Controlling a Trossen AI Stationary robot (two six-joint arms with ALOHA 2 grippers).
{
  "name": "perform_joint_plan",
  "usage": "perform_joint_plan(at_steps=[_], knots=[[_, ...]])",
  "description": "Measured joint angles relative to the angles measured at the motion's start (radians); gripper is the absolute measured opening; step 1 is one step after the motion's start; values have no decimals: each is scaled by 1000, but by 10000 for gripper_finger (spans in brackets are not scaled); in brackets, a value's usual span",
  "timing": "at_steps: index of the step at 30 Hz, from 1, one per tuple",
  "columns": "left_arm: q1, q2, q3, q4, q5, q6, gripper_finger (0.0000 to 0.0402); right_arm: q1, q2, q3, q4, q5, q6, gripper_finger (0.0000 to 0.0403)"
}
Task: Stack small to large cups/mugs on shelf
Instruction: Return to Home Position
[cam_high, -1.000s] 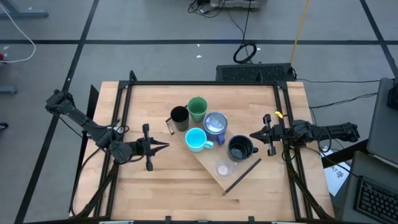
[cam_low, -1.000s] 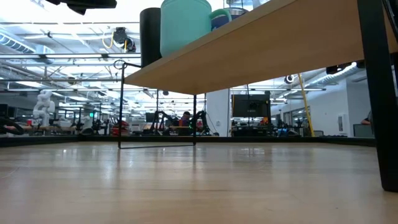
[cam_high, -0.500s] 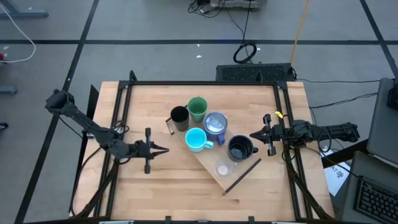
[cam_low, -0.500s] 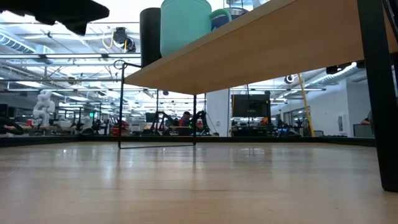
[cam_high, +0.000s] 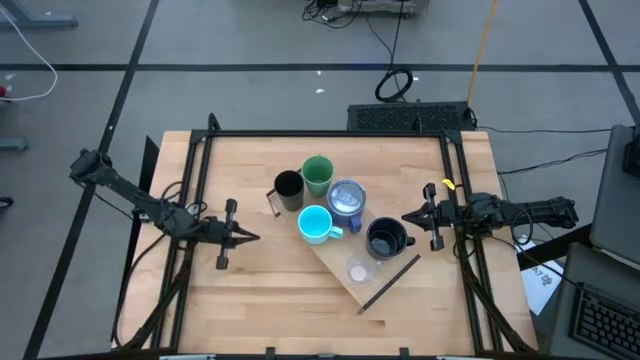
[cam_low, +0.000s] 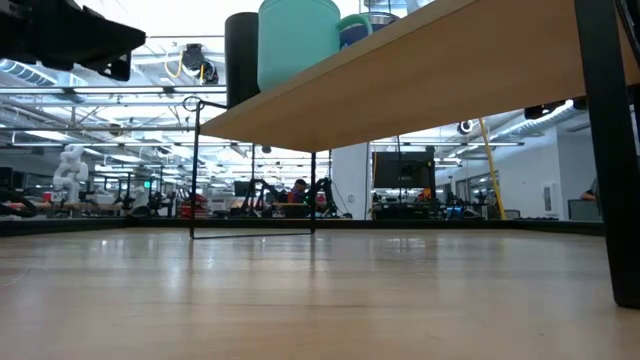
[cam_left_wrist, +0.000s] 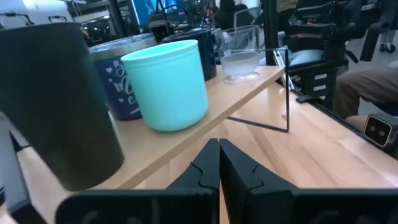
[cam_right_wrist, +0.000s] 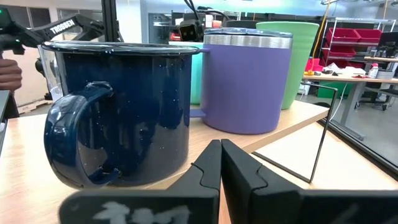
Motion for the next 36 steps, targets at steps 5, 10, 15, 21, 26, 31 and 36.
perform_joint_plan(at_steps=[5, 10, 15, 21, 26, 31, 36], knots=[[68, -91, 0, -116, 80, -3, 3, 0, 0, 0, 0, 0, 0, 0], [112, -161, 0, -217, 106, -5, 2, 0, 0, 0, 0, 0, 0, 0], [143, -210, 0, -260, 137, -8, 2, 0, 0, 0, 0, 0, 0, 0], [187, -221, 0, -260, 202, 17, 2, 0, 0, 0, 0, 0, 0, 0], [212, -221, 0, -270, 225, 3, 1, 0, 0, 0, 0, 0, 0, 0], [212, -221, -9, -270, 226, 38, 4, 0, 0, 0, 0, 0, 0, 0], [222, -221, -61, -164, 274, 59, 3, 0, 0, 0, 0, 0, 0, 0]])
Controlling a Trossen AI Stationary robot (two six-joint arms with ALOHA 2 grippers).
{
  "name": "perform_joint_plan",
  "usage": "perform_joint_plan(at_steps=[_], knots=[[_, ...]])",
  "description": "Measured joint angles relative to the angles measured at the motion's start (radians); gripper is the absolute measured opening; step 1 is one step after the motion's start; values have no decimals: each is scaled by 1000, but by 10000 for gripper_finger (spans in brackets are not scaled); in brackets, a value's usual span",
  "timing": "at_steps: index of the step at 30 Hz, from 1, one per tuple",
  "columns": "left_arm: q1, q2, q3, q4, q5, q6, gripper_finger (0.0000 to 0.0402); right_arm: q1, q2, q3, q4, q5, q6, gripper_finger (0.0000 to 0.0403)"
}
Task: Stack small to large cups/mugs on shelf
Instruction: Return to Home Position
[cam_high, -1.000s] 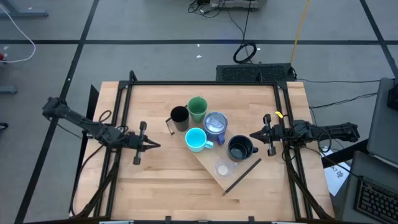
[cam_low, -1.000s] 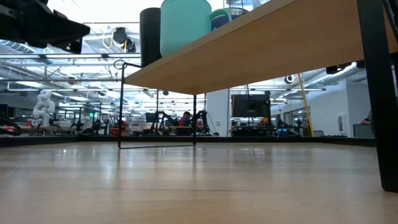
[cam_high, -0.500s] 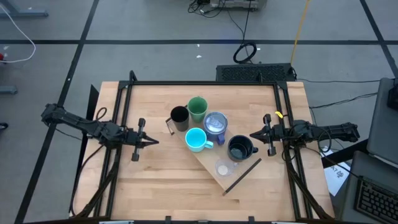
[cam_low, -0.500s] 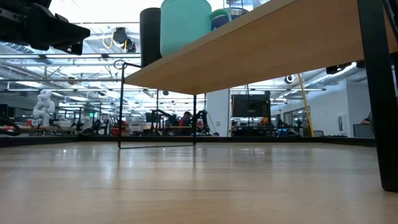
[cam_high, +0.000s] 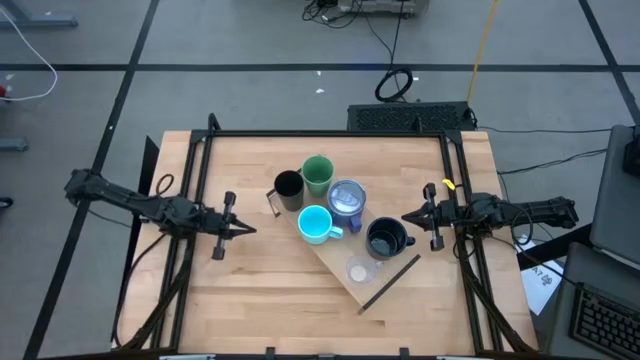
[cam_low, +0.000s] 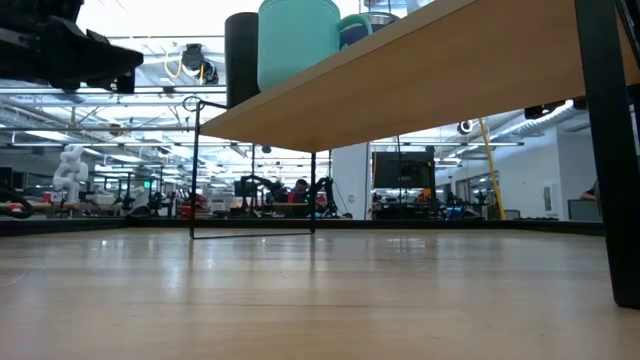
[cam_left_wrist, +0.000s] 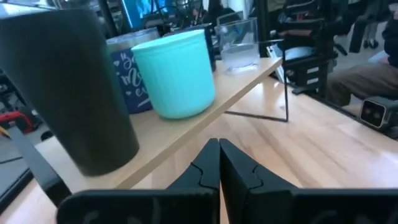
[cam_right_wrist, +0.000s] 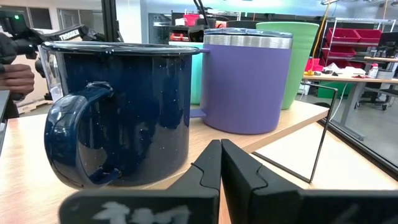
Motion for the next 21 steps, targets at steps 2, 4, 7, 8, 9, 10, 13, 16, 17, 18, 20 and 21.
perform_joint_plan(at_steps=[2, 4, 7, 8, 9, 10, 13, 16, 17, 18, 20, 21], knots=[[13, 0, -19, 16, 12, -5, 4, 0, 0, 0, 0, 0, 0, 0], [27, 0, -30, 24, 36, -6, 3, 0, 0, 0, 0, 0, 0, 0], [54, 0, -49, 47, 78, -9, 2, 0, 0, 0, 0, 0, 0, 0], [63, 0, -58, 59, 90, -11, 3, 0, 0, 0, 0, 0, 0, 0], [72, 0, -63, 69, 101, -14, 3, 0, 0, 0, 0, 0, 0, 0], [82, 0, -67, 73, 107, -17, 3, 0, 0, 0, 0, 0, 0, 0], [110, 0, -78, 73, 108, -30, 2, 0, 0, 0, 0, 0, 0, 0], [126, -4, -85, 73, 108, -38, 2, 0, 0, 0, 0, 0, 0, 0], [129, -8, -90, 74, 108, -37, 2, 0, 0, 0, 0, 0, 0, 0], [132, -14, -94, 73, 108, -37, 2, 0, 0, 0, 0, 0, 0, 0], [138, -32, -95, 59, 103, -45, 2, 0, 0, 0, 0, 0, 0, 0], [140, -43, -95, 54, 100, -45, 2, 0, 0, 0, 0, 0, 0, 0]])
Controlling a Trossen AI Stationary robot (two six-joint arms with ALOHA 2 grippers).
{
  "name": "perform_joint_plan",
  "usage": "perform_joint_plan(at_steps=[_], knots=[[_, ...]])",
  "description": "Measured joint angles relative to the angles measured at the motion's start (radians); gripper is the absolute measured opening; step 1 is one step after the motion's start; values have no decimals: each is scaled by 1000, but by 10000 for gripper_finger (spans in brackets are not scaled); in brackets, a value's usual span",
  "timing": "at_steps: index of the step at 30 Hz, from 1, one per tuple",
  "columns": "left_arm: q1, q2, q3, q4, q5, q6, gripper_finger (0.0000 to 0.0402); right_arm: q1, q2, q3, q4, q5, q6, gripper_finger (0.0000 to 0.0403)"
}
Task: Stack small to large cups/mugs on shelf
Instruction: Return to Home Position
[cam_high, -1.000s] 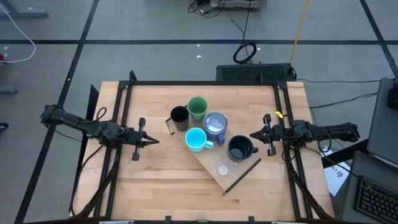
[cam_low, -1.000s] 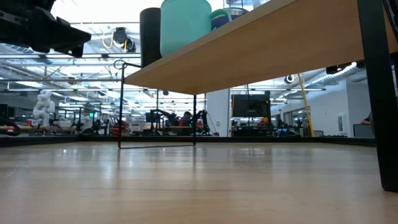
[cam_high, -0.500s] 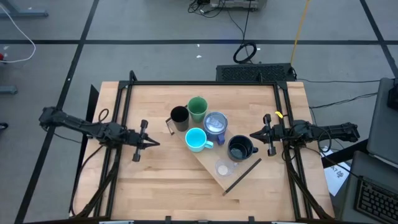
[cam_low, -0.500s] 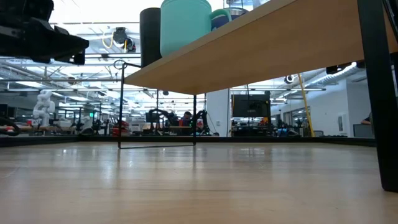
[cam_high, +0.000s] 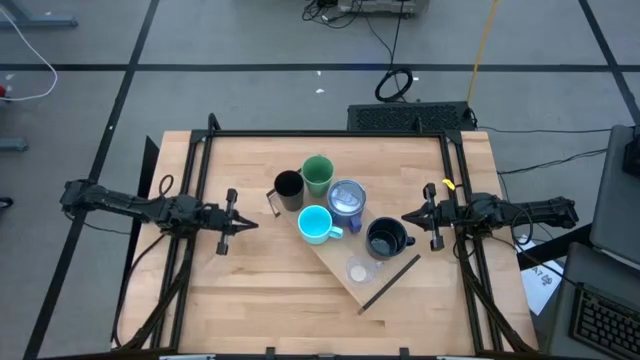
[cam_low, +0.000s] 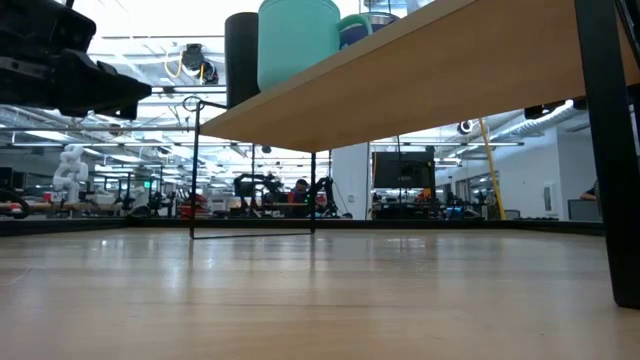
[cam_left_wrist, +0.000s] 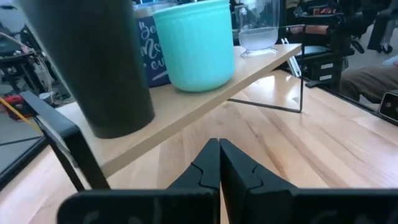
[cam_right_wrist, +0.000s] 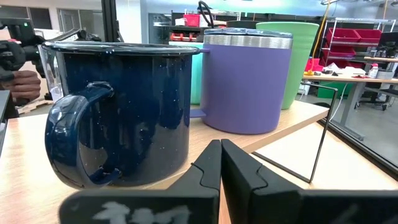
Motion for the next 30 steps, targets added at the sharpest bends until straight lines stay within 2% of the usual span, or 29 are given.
perform_joint_plan(at_steps=[6, 17, 24, 30], knots=[[20, -85, 0, -89, -56, 13, 2, 0, 0, 0, 0, 0, 0, 0], [32, -261, 0, -241, -73, -18, 1, 0, 0, 0, 0, 0, 0, 0], [32, -329, 2, -254, -73, -11, 1, 0, 0, 0, 0, 0, 0, 0], [44, -350, 2, -256, -28, 27, 1, 0, 0, 0, 0, 0, 0, 0]])
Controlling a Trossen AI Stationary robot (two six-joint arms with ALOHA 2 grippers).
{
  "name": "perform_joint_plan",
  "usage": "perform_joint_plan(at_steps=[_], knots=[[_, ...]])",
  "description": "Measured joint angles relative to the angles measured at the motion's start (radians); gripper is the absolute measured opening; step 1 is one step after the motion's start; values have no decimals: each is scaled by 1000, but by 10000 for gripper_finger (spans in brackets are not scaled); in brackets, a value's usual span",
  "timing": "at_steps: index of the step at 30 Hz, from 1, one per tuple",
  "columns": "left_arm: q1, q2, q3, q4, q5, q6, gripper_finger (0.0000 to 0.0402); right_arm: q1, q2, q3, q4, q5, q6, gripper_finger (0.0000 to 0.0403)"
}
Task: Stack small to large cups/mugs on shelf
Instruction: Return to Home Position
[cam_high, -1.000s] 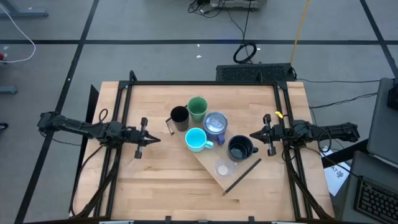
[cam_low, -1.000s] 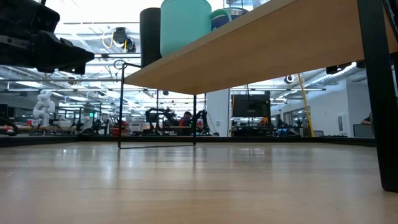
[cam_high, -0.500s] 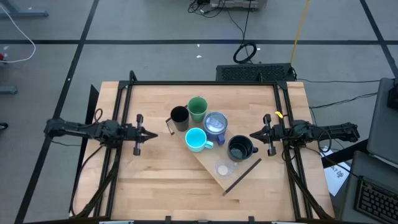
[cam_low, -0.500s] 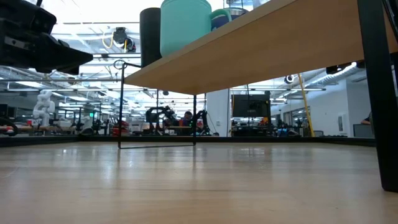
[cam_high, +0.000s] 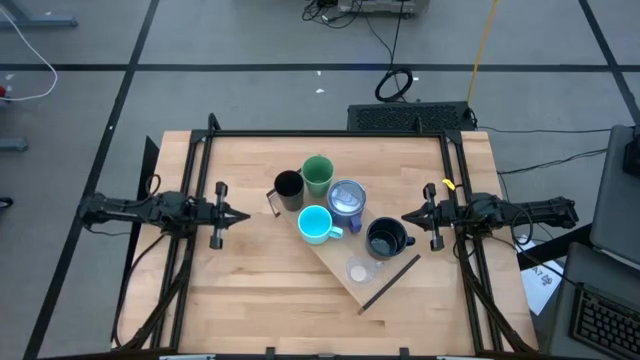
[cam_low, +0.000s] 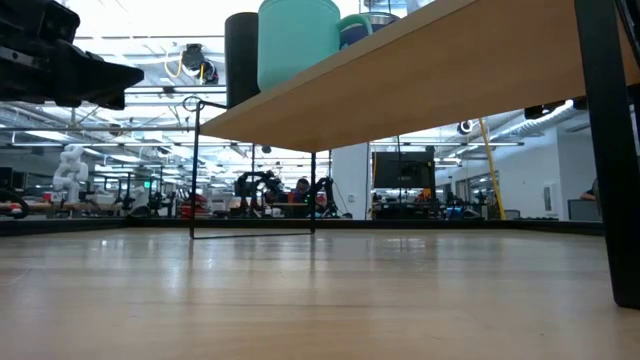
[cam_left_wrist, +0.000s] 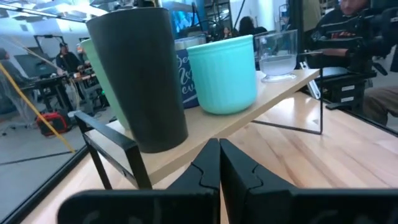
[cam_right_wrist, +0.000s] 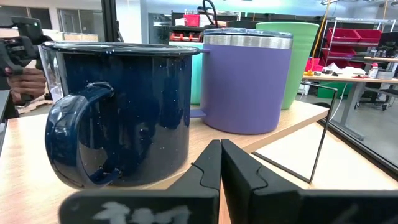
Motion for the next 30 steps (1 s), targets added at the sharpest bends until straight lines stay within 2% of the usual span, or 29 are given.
perform_joint_plan(at_steps=[15, 21, 30], knots=[[113, -1, 0, -14, 27, -56, 6, 0, 0, 0, 0, 0, 0, 0], [117, -1, -1, -16, 98, -49, 3, 0, 0, 0, 0, 0, 0, 0], [117, 30, -1, -15, 100, -38, 5, 0, 0, 0, 0, 0, 0, 0]])
